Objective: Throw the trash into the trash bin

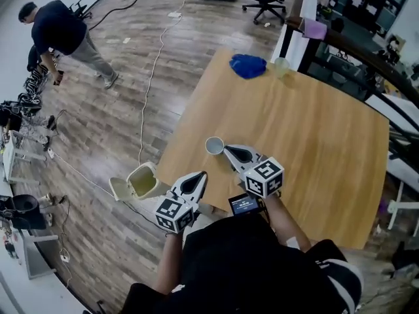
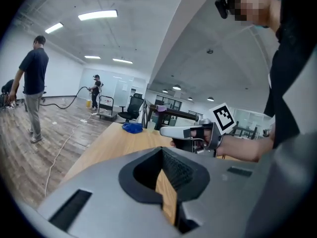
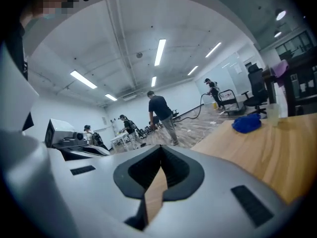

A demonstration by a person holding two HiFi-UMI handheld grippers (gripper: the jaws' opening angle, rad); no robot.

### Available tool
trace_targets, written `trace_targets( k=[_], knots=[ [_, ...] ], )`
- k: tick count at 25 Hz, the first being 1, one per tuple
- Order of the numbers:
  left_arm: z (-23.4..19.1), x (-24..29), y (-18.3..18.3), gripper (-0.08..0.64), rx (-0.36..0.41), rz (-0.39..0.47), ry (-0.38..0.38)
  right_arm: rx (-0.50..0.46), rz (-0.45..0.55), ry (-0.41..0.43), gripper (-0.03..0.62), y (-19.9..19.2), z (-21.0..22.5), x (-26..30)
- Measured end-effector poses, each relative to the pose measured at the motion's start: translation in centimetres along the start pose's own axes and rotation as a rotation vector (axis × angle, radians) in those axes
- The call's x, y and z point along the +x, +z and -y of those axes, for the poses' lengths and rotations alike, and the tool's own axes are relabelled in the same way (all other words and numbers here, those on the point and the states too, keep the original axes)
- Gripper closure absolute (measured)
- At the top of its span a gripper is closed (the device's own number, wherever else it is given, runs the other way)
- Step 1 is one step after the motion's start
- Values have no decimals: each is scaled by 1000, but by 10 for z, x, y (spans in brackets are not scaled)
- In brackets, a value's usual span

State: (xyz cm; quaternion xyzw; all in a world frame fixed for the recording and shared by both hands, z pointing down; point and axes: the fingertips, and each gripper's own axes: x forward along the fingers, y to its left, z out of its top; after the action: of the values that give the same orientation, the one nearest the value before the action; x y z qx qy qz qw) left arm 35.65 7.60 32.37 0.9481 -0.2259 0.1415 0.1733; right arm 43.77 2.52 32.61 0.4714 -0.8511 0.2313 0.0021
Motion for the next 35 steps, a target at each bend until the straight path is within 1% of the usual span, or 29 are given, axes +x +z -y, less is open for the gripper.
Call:
trace_targets(
  k=[2,4,7,9,10,11,12,13,14,15,18,20,22,24,28,29,31,33,35],
  knots=[
    [-5,16,-6,561,-16,-19,-42,18,-4,-53,594,-8,14,-5],
    [-13,40,-7,561,-10,-42,-89,38,-4,-99,594,-10,34,-6],
    [-23,74,-4,561,-5,-84,-178,61,-14,-175,594,-17,63,-8],
    [-30,92,-9,561,11,-133,-198,71,-37,-197,594,-28,73,-9],
    [-33,100,-14,561,19,-162,-196,77,-49,-206,594,-33,76,-9],
    [-36,106,-20,542,29,-192,-194,84,-58,-215,594,-37,79,-10],
    [-38,112,-25,467,50,-224,-191,92,-62,-223,594,-40,81,-11],
    [-41,118,-32,425,90,-260,-184,100,-61,-228,594,-41,84,-11],
    [-45,123,-40,407,151,-301,-172,106,-60,-233,594,-41,87,-10],
    [-50,127,-50,405,227,-346,-152,111,-59,-236,594,-41,89,-9],
    [-68,135,-81,408,451,-457,-58,109,-73,-247,594,-46,90,-6],
    [-75,143,-92,408,563,-500,-12,103,-88,-256,594,-51,91,-6],
    [-79,155,-101,408,643,-535,0,102,-96,-262,594,-55,92,-6],
    [-84,166,-114,408,683,-574,-7,110,-96,-266,594,-57,94,-5],
    [-92,174,-132,408,729,-627,-10,120,-99,-277,594,-61,93,-7],
    [-93,174,-132,418,737,-628,-4,121,-101,-281,594,-62,93,-9],
    [-96,176,-128,458,745,-621,14,126,-101,-287,594,-62,96,-11],
    [-98,181,-123,518,756,-615,27,129,-99,-290,594,-61,104,-12],
    [-99,184,-123,532,752,-618,33,130,-96,-289,594,-60,110,-14]
  ],
)
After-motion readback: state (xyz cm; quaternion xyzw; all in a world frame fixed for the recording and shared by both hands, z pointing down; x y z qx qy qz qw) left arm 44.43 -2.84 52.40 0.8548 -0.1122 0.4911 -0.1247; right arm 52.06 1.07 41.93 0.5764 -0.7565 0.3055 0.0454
